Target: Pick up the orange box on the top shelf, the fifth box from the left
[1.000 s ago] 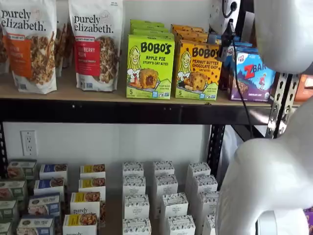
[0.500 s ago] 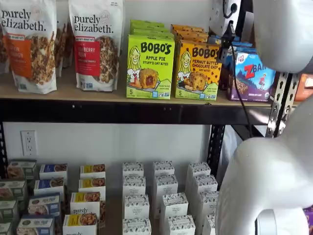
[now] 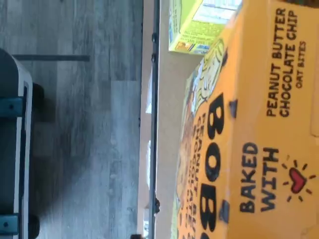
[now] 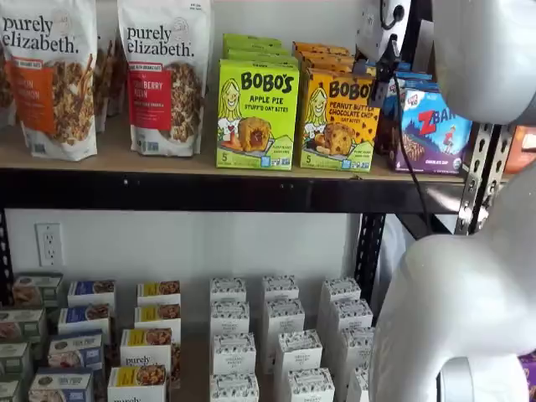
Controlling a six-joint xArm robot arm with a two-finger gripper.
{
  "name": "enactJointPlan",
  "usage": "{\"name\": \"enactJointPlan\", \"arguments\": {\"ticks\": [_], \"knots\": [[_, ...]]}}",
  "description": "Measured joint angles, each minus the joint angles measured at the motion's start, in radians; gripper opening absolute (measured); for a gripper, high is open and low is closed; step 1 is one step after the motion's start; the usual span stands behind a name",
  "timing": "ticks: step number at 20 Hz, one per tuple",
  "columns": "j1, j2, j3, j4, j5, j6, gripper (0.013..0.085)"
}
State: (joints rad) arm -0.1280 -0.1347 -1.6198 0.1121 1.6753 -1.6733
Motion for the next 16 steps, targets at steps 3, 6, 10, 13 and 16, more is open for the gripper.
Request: {"name": "enactJointPlan", "arguments": {"ticks": [3,6,10,13,16], "knots": [[-0.002,0.000,-0.002,0.006,-0.002,-0.001,0.0730],[-0.004,0.000,-0.003,0.008,-0.003,-0.003,0.0650],[-0.006,-0.001,-0.003,0.008,-0.004,-0.005,0.0570],[-0.009,0.001,-0.007,0.013,-0.001,-0.006,0.0530],[-0.009,0.009,-0.018,0.012,0.010,-0.006,0.0490]]}}
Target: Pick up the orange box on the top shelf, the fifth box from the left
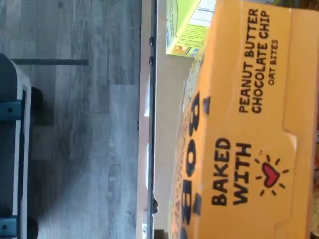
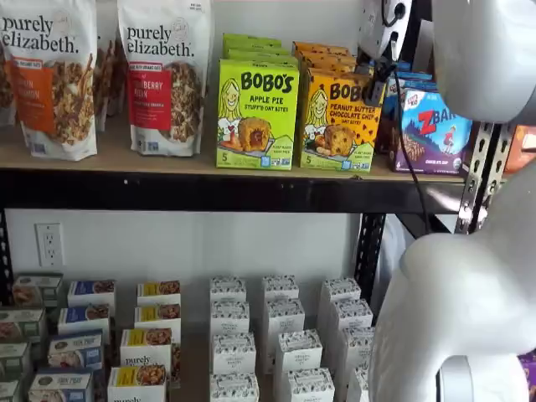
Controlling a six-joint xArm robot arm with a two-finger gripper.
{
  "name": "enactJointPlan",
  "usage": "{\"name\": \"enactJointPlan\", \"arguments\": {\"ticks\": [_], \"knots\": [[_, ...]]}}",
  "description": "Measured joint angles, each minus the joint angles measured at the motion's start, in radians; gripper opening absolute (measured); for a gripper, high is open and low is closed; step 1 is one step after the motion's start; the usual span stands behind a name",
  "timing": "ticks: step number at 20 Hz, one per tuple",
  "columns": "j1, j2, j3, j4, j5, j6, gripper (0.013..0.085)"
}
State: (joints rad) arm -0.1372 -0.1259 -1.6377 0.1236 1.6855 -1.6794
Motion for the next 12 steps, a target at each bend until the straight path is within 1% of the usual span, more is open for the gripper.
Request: {"name": "enactJointPlan", "arguments": {"ticks": [12], "knots": [[-0.005,0.003,-0.002,0.011,-0.005,-0.002,0.0490]]}}
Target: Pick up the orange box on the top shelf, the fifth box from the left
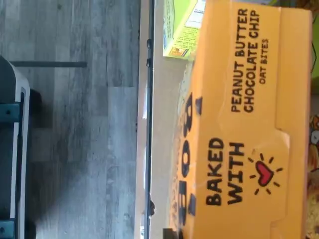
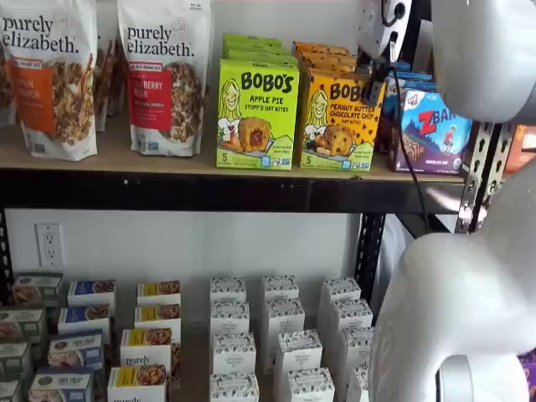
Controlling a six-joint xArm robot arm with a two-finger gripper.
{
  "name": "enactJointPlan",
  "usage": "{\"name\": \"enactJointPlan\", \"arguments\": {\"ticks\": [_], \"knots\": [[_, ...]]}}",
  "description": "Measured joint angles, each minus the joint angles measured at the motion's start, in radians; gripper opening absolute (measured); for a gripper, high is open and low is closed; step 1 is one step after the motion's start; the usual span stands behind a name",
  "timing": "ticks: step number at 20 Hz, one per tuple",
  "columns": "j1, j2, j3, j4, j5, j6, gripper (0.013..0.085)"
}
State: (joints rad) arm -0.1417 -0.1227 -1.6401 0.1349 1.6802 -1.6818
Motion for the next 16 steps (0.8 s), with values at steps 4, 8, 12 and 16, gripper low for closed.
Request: {"name": "enactJointPlan", "arguments": {"ticks": [4,8,12,16], "knots": [[-0.002,0.000,-0.001,0.006,-0.002,-0.001,0.0490],[-0.006,-0.006,0.005,0.017,-0.011,-0.002,0.0370],[-0.005,-0.011,0.009,0.017,-0.017,-0.002,0.0290],[-0.001,-0.014,0.010,0.008,-0.015,0.000,0.0250]]}}
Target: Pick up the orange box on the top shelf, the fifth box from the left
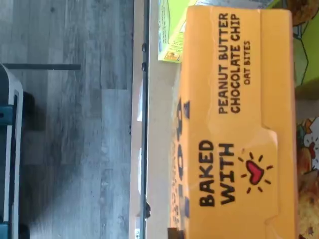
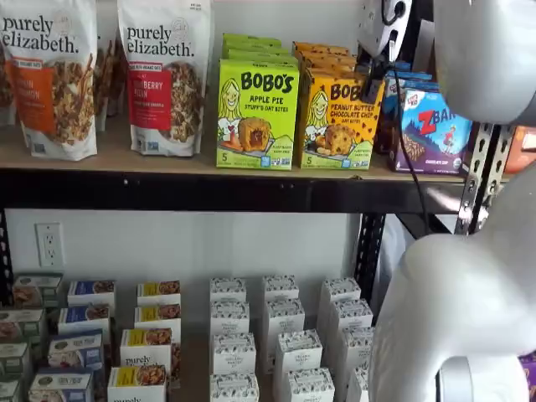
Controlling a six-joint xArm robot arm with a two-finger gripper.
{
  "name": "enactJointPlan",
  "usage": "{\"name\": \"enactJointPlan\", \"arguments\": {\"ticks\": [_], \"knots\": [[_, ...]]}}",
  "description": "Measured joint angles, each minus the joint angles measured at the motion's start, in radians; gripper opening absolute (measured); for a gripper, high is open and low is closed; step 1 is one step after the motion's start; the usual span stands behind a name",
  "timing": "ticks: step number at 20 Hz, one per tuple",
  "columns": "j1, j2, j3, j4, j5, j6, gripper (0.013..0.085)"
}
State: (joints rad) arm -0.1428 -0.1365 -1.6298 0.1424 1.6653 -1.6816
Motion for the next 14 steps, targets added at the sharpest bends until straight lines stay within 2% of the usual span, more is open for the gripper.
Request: {"name": "enactJointPlan", "arguments": {"ticks": [14], "knots": [[-0.002,-0.036,0.006,-0.025,0.066,-0.003,0.0250]]}}
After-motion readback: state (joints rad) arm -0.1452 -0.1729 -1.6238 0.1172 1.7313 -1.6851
